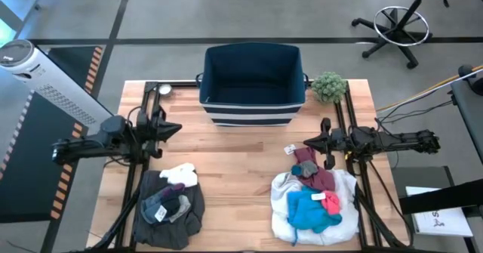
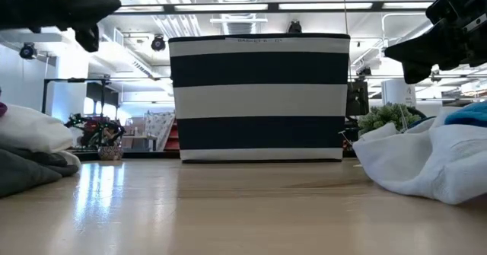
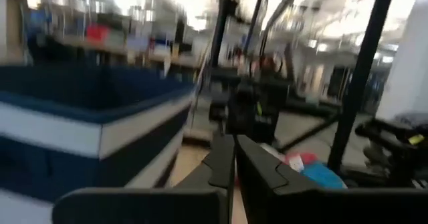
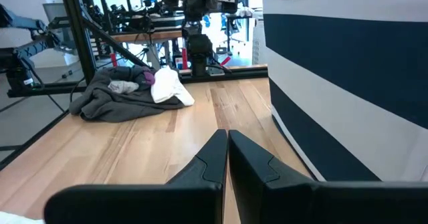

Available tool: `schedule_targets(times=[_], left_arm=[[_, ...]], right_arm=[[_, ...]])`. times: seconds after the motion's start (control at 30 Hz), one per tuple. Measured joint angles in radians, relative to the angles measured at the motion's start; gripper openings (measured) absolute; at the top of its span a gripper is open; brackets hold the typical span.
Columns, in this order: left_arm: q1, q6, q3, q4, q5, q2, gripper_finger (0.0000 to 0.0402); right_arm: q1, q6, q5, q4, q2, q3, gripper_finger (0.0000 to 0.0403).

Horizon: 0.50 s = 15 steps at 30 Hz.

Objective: Sort clothes
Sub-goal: Put the black and purple socks into the laundry organizer

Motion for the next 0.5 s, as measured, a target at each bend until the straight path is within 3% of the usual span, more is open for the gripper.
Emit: schedule_targets(times=[0.27,0.5], left_arm=[[-0.016,0.0,0.254,-0.279,0.025,0.275,0.0],[-0.057,-0.006,0.363,-0.486,0.044,0.552,0.0]], right_arm=[[0.0,0.0,0.0,0.0,0.0,0.0,0.0],[0.0,0.0,0.0,0.0,0.0,0.0,0.0]])
